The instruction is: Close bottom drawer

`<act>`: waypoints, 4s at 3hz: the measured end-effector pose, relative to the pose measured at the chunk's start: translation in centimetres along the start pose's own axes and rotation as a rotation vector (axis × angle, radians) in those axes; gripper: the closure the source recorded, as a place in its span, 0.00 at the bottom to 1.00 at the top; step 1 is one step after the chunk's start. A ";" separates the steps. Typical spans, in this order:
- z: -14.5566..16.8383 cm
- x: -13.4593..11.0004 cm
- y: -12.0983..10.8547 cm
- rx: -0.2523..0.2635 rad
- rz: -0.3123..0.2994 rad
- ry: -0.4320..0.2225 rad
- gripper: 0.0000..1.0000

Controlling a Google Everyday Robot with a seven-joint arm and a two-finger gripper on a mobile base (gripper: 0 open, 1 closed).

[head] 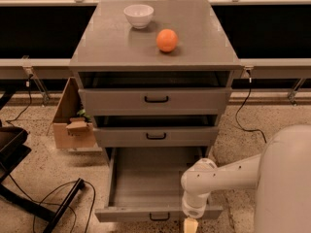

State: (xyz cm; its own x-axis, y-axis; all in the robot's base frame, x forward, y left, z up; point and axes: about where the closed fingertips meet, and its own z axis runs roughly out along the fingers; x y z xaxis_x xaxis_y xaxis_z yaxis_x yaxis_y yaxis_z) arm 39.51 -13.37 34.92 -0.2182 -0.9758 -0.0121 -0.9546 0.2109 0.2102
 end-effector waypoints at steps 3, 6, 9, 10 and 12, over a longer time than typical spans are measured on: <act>3.7 0.5 0.8 -0.060 0.016 -0.033 0.00; 19.5 3.7 1.7 -0.216 0.007 -0.050 0.47; 22.6 3.3 -6.3 -0.022 -0.112 -0.081 1.00; 21.4 3.0 -9.1 0.060 -0.125 -0.081 1.00; 19.9 2.7 -12.2 0.164 -0.113 -0.098 1.00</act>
Offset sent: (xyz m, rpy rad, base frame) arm -0.0098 -0.0020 -0.0305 0.0142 0.0307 0.0039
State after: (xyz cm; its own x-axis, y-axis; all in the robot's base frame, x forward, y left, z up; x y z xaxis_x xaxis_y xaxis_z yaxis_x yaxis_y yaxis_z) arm 46.50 -17.45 12.85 -0.1189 -0.9852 -0.1237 -0.9926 0.1147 0.0406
